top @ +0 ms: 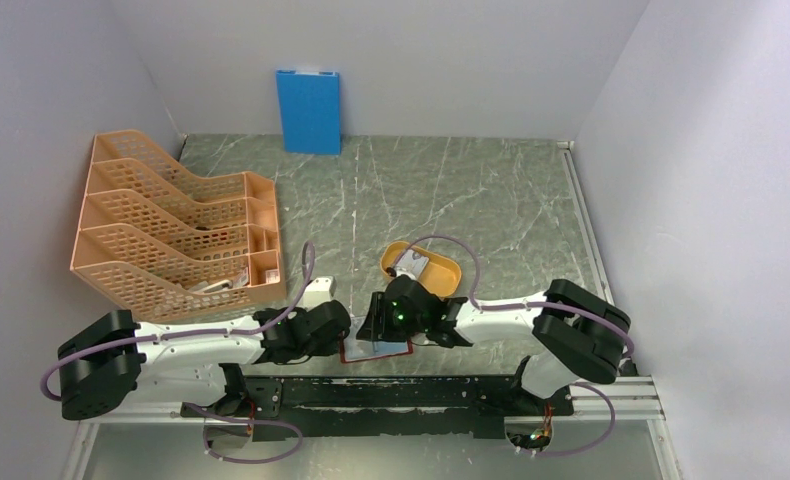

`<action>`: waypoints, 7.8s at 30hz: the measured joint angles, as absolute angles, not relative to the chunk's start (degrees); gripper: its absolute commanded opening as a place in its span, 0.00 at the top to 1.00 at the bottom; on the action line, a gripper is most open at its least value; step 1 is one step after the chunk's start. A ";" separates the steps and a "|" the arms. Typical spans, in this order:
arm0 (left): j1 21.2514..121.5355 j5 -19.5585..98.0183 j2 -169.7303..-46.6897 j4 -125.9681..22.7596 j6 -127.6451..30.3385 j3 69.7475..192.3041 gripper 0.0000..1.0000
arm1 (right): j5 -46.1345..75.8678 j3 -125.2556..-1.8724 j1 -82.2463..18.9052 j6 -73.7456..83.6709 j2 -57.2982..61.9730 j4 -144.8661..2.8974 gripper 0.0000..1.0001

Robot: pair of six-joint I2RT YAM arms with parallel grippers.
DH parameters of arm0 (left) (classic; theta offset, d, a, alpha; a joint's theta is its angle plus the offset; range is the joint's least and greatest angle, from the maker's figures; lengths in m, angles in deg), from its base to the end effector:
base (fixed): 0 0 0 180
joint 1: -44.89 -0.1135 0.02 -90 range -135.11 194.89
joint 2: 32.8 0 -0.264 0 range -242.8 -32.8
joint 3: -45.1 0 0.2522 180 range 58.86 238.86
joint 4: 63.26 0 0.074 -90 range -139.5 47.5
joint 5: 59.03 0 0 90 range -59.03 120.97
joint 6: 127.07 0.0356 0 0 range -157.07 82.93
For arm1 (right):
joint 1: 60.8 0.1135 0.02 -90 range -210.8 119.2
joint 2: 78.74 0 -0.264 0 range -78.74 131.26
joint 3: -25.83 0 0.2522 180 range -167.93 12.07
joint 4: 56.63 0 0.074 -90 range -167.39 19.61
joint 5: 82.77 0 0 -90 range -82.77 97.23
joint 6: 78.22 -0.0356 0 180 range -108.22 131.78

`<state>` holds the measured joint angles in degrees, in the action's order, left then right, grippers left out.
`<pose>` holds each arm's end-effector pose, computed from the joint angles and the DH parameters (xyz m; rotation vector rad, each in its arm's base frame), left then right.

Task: Put the credit cards into the card holder
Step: Insert the credit card into the card holder, then pick up the credit card from the storage box, then insert the credit card into the card holder.

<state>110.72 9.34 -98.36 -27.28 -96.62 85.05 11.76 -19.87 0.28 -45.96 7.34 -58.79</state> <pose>0.0894 -0.1672 0.1506 0.0166 2.5661 -0.3519 0.1304 0.2418 0.1395 -0.1207 2.5916 1.0338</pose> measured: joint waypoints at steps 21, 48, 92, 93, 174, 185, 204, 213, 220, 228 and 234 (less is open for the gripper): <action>108.79 7.68 -99.41 -24.03 -94.70 87.41 0.72 | 8.35 -22.91 2.23 -43.18 1.40 -67.97 0.45; 107.61 8.62 -84.38 -25.93 -85.69 90.87 0.52 | 2.25 -22.98 -25.40 -38.37 -6.47 -78.14 0.41; 107.61 9.58 -88.70 -27.30 -85.91 88.94 0.54 | 9.33 -19.15 -32.00 -43.09 4.89 -60.80 0.71; 107.61 9.58 -88.70 -27.30 -85.91 88.94 0.54 | 9.40 -18.91 -32.09 -43.12 4.63 -60.80 0.72; 114.58 16.29 -103.08 -33.05 -82.02 98.76 0.46 | 27.30 -15.04 -34.91 -32.04 -37.86 -98.16 1.00; 115.13 15.48 -115.00 -35.48 -83.44 101.25 0.41 | 31.67 -12.99 -34.06 -27.77 -38.03 -97.57 1.00; 115.13 13.71 -119.39 -36.38 -84.01 103.28 0.41 | 31.00 -11.04 -29.66 -27.55 -38.01 -95.75 1.00; 115.13 13.34 -121.90 -36.62 -83.95 105.82 0.42 | 29.44 -9.73 -27.39 -28.93 -38.08 -94.18 1.00; 115.13 11.90 -125.31 -35.94 -84.03 107.19 0.45 | 27.89 -9.73 -25.60 -29.35 -38.03 -93.85 1.00; 115.15 10.15 -125.71 -35.26 -84.78 107.17 0.64 | 26.19 -9.73 -22.89 -29.76 -37.71 -93.81 1.00; 115.13 8.45 -125.05 -35.24 -85.80 105.84 0.82 | 25.16 -9.73 -20.20 -30.53 -36.66 -92.98 1.00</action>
<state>115.13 8.45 -125.05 -35.24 -85.80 105.84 25.16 -9.73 -20.20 -30.53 -36.66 -92.98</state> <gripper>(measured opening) 0.247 0.010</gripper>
